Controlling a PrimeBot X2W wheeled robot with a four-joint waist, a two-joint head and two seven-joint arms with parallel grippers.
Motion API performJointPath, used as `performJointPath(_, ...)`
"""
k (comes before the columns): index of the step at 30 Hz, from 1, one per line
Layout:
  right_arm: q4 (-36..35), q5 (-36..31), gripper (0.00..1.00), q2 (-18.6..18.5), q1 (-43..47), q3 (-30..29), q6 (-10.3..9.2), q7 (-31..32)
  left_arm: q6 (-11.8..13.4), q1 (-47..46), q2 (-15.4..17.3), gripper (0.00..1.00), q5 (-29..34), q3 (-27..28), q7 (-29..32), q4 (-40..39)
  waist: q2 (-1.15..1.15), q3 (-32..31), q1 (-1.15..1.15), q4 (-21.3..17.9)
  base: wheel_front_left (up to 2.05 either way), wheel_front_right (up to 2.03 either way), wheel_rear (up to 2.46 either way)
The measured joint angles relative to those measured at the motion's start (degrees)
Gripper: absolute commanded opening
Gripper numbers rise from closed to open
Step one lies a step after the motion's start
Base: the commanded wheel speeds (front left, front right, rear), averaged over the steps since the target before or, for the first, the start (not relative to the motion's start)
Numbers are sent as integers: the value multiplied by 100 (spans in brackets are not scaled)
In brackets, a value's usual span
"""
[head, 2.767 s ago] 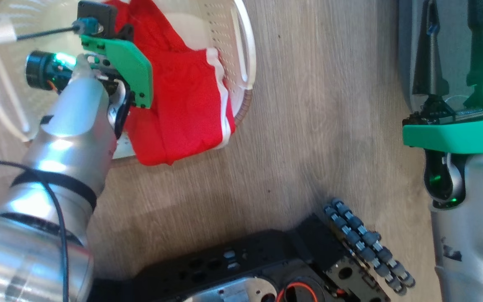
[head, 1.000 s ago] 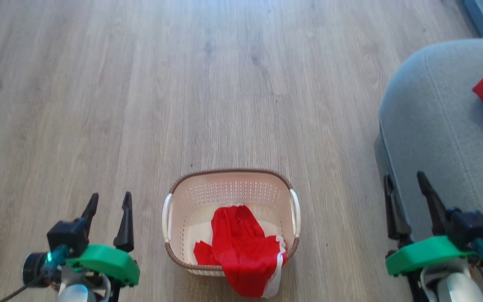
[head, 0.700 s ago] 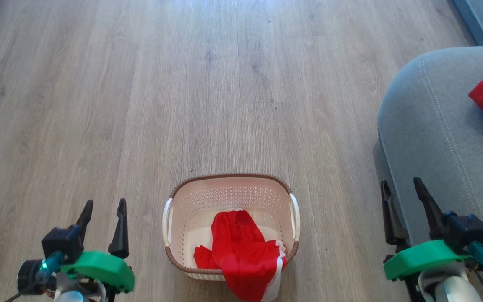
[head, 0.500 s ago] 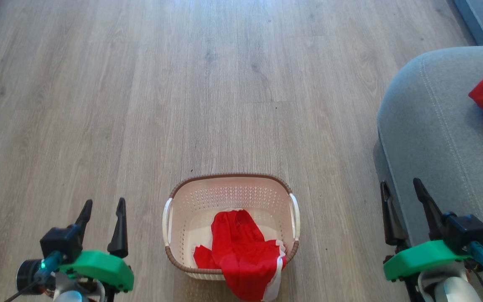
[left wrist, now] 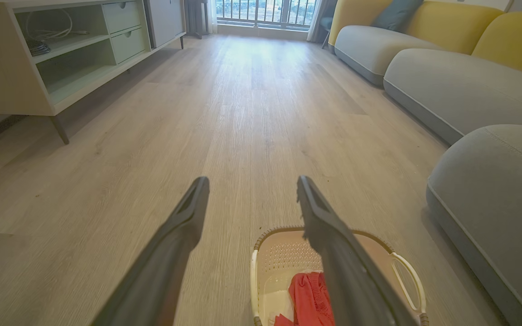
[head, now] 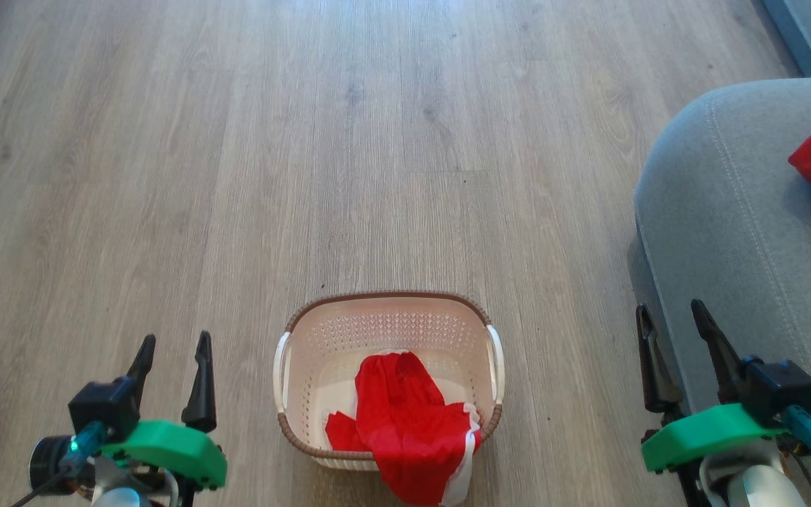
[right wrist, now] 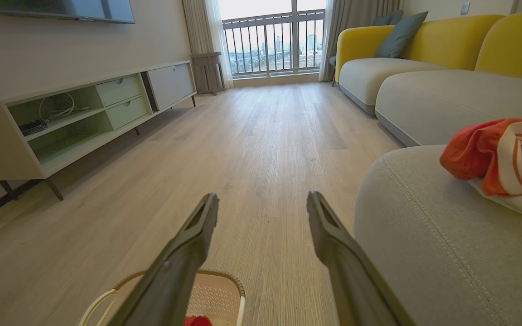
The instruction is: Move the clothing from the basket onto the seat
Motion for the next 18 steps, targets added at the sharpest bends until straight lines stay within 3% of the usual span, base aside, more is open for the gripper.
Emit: performJointPath(18, 2, -44, 100, 2, -2, 2, 0, 0, -98, -1, -124, 100, 194, 181, 0, 31, 0, -16, 0, -31, 0, 0, 0)
